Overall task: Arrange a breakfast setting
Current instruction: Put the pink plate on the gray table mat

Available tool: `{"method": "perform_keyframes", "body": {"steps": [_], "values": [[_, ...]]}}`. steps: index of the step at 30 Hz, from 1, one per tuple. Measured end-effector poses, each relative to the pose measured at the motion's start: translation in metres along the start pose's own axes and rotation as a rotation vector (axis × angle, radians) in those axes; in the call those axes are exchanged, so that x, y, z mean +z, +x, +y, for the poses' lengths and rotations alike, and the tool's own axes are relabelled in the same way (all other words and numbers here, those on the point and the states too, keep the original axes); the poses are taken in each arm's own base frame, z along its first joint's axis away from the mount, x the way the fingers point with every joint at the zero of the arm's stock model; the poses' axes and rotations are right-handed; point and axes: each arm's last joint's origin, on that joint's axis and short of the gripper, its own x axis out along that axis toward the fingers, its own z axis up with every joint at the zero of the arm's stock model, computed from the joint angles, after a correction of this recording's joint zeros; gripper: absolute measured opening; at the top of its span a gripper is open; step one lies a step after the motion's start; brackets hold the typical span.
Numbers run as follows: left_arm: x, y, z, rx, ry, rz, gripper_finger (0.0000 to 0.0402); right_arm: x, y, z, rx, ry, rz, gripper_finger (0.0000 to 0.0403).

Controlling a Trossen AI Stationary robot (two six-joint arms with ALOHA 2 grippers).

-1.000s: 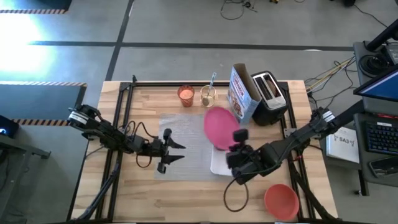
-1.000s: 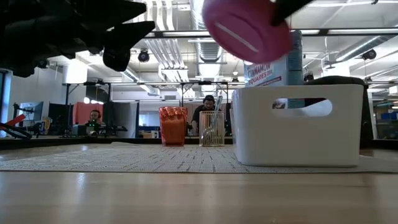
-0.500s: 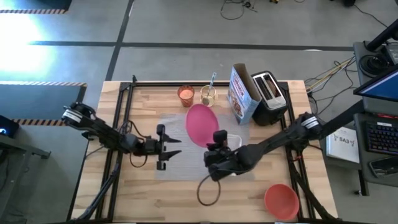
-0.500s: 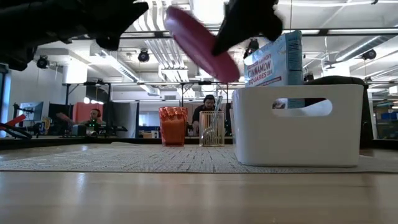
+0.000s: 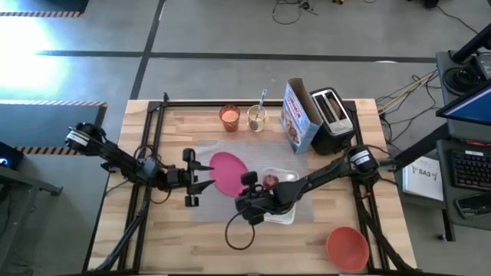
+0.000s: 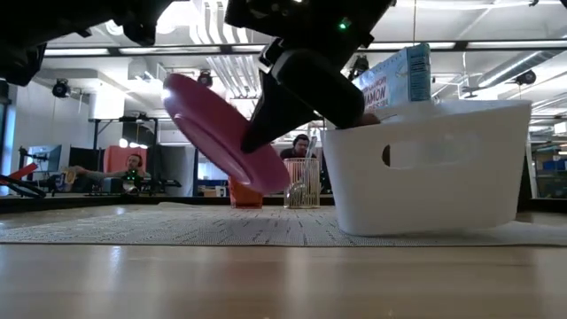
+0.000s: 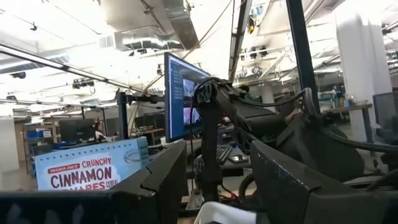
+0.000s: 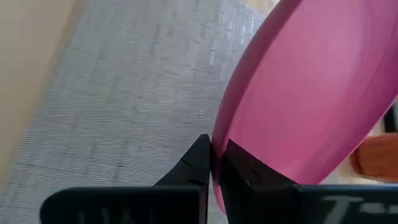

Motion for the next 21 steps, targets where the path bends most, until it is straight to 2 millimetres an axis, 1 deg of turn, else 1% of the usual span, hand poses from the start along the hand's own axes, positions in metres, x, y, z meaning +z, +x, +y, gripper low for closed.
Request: {"method": "perform_keyframes", "body": {"steps": [4,11,17,21], "values": [[0.002,0.000,0.001,-0.002,0.003,0.007,0.0162,0.001,-0.001,0.000,0.008,-0.003,-0.003,0.0012],[0.000,0.000,0.000,-0.007,0.009,0.020,0.0162,0.005,-0.015,-0.009,-0.004,-0.009,-0.030,0.0012],[-0.002,0.000,0.000,-0.009,0.012,0.026,0.0162,0.013,-0.024,-0.015,-0.010,0.021,-0.100,0.0012],[0.000,0.000,-0.001,-0.009,0.008,0.020,0.0162,0.019,-0.022,-0.015,0.035,0.033,-0.163,0.0012]]}}
